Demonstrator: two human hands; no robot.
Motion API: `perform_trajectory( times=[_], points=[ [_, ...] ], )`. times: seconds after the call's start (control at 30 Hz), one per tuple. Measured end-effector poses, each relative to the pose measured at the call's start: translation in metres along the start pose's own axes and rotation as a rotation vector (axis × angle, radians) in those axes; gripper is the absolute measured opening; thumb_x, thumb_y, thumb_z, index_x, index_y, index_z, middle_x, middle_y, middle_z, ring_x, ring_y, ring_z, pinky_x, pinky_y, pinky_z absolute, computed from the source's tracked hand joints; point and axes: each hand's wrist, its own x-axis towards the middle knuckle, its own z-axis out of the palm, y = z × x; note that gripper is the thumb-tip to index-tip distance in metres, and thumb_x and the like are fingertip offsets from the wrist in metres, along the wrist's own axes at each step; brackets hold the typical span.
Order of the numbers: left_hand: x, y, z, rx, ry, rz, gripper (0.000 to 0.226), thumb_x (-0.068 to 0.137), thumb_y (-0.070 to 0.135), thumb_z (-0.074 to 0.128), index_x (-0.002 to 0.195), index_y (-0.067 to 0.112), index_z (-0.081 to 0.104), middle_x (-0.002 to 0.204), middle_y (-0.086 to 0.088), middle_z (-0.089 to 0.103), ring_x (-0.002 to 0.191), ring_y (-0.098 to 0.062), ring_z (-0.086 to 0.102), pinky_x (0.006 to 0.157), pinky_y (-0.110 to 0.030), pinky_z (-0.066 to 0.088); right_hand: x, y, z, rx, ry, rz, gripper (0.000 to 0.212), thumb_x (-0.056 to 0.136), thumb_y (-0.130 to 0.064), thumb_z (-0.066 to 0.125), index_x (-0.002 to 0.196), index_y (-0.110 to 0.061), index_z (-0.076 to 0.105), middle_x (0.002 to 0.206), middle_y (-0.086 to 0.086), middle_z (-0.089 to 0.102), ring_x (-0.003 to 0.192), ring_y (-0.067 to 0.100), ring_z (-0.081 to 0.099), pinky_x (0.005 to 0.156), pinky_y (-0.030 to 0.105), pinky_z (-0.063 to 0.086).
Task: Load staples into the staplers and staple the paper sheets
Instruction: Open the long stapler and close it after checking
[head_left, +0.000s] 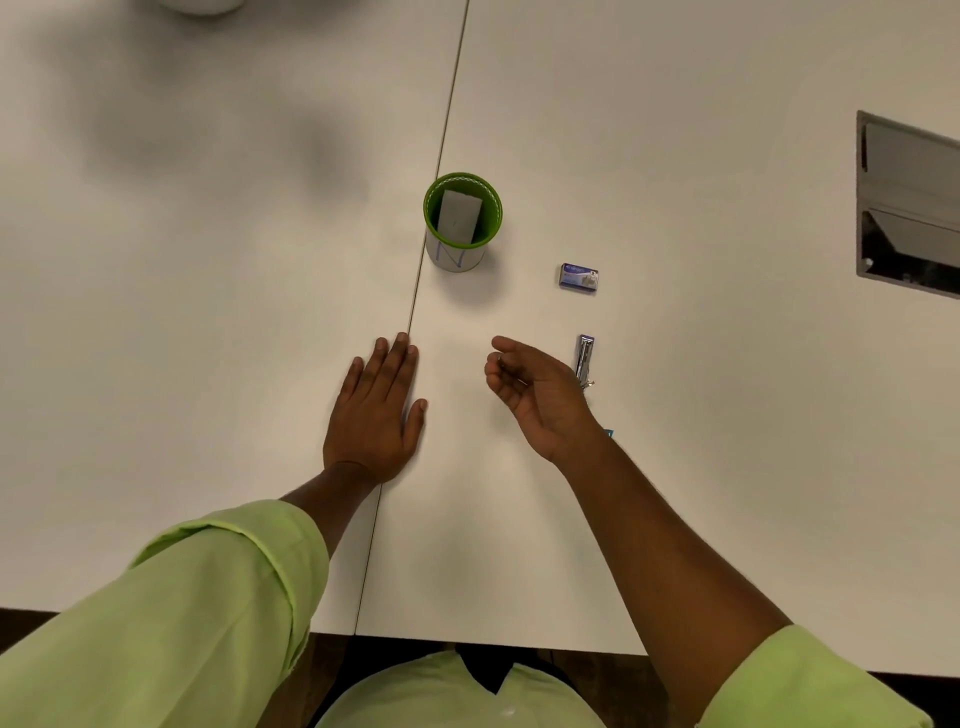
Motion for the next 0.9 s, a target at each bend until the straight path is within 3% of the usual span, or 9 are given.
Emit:
perform_trajectory(
  times=[0.27,0.4,0.57,0.77,0.9],
  points=[
    [0.000,0.003,-0.002,0.006,-0.021,-0.009,0.071,0.101,0.044,0.032,0.162,0.020,0.006,0.171,0.002,0.001,0.157,-0.019,0.001,0.126,-0.042,0.012,-0.002,-0.067,0.049,-0.166,-0.075,-0.181,0.008,0.089,0.003,0.068,0.095,0.001,0.073,0.082,0.012,0.075,0.076,0.021,0.072,0.073,0.027,0.061],
    [0.000,0.001,-0.001,-0.001,-0.027,-0.011,0.071,0.101,0.045,0.032,0.162,0.020,0.007,0.171,0.002,0.001,0.157,-0.019,0.002,0.126,-0.043,0.012,0.010,-0.098,0.082,-0.496,-0.019,-0.315,0.008,0.082,0.004,0.076,0.088,-0.001,0.075,0.081,0.014,0.075,0.075,0.024,0.073,0.074,0.029,0.060],
    [0.000,0.001,-0.001,0.010,-0.033,-0.016,0.071,0.101,0.045,0.033,0.162,0.021,0.006,0.171,0.004,0.001,0.157,-0.018,0.002,0.126,-0.041,0.011,0.038,-0.120,0.115,-0.931,0.131,-0.462,0.009,0.079,-0.003,0.072,0.072,-0.005,0.077,0.072,0.011,0.076,0.076,0.026,0.077,0.082,0.042,0.063],
    [0.001,0.000,-0.002,-0.004,-0.025,-0.020,0.070,0.101,0.045,0.033,0.162,0.021,0.007,0.171,0.004,0.003,0.157,-0.017,0.003,0.127,-0.039,0.010,0.053,-0.128,0.142,-1.278,0.204,-0.454,0.020,0.079,-0.003,0.064,0.094,0.004,0.074,0.085,0.016,0.076,0.085,0.030,0.075,0.080,0.048,0.062],
    [0.000,0.000,-0.003,-0.017,-0.022,-0.022,0.070,0.102,0.045,0.033,0.162,0.021,0.008,0.171,0.004,0.003,0.157,-0.017,0.004,0.127,-0.039,0.009,0.055,-0.128,0.147,-1.360,0.219,-0.498,0.022,0.079,-0.001,0.062,0.095,0.007,0.074,0.092,0.021,0.075,0.090,0.033,0.074,0.082,0.048,0.061]
  ],
)
